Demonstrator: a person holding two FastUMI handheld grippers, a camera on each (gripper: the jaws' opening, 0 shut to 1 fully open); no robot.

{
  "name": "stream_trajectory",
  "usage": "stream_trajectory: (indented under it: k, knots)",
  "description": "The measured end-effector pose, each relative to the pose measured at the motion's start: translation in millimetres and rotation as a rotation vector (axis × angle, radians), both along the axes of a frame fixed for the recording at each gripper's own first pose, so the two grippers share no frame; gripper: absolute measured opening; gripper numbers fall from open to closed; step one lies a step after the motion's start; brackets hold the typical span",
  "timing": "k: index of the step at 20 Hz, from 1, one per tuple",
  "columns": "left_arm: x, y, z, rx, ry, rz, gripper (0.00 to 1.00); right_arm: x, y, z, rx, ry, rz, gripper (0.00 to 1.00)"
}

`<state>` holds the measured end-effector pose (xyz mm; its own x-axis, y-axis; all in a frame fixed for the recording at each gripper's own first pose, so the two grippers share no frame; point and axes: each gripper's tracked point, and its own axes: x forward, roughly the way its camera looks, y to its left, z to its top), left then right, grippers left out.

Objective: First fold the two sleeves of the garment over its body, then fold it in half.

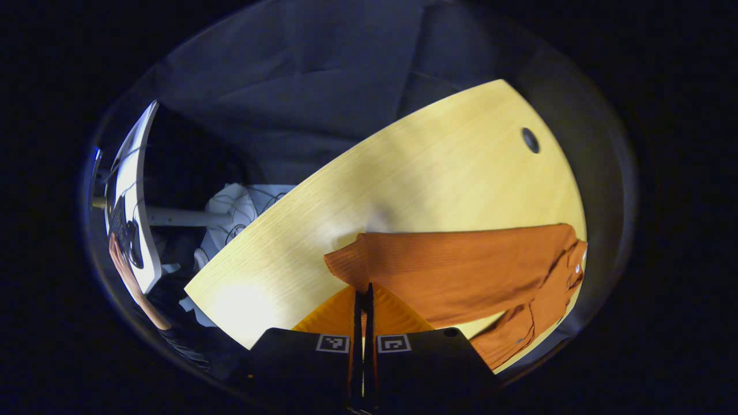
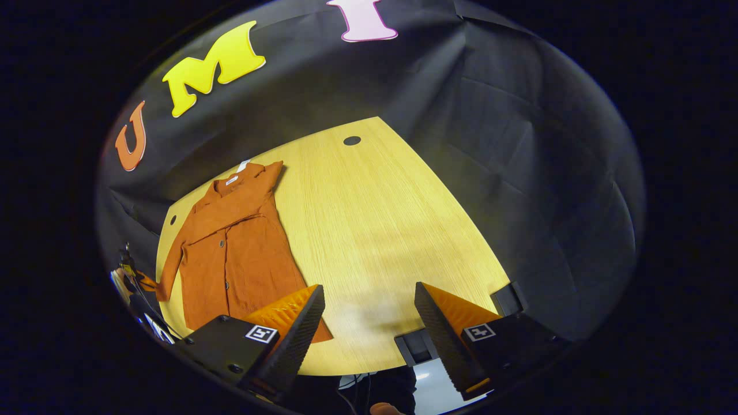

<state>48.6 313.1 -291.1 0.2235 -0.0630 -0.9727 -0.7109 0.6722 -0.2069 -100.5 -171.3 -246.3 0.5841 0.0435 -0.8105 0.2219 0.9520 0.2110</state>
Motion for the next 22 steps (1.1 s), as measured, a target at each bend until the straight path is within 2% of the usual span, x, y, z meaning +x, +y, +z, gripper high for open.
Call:
stream_trajectory:
  k: [3, 6, 12, 14, 18, 22]
  knots:
    - [37.4, -42.8, 62.7, 0.038, -0.104, -0.122, 0.04, 12.3, 10.4, -5.2, 0.029, -0.006, 0.045, 1.00]
    - [71.1, -112.5, 128.7, 0.068, -0.188, -0.284, 0.04, 24.2, 24.7, -9.7, 0.060, -0.015, 0.104, 1.00]
    - [136.1, -296.3, 220.8, 0.087, -0.322, -0.549, 0.04, 40.0, 38.2, -25.2, 0.068, -0.005, 0.222, 1.00]
    - [159.8, -360.4, 241.1, 0.056, -0.351, -0.592, 0.04, 39.9, 40.5, -26.5, 0.078, -0.011, 0.257, 1.00]
    - [211.0, -463.2, 257.5, 0.107, -0.362, -0.713, 0.04, 42.2, 33.9, -32.1, 0.083, -0.044, 0.301, 1.00]
    - [242.7, -551.3, 216.7, 0.071, -0.253, -0.758, 0.03, 36.2, 15.3, -48.5, 0.104, -0.038, 0.282, 1.00]
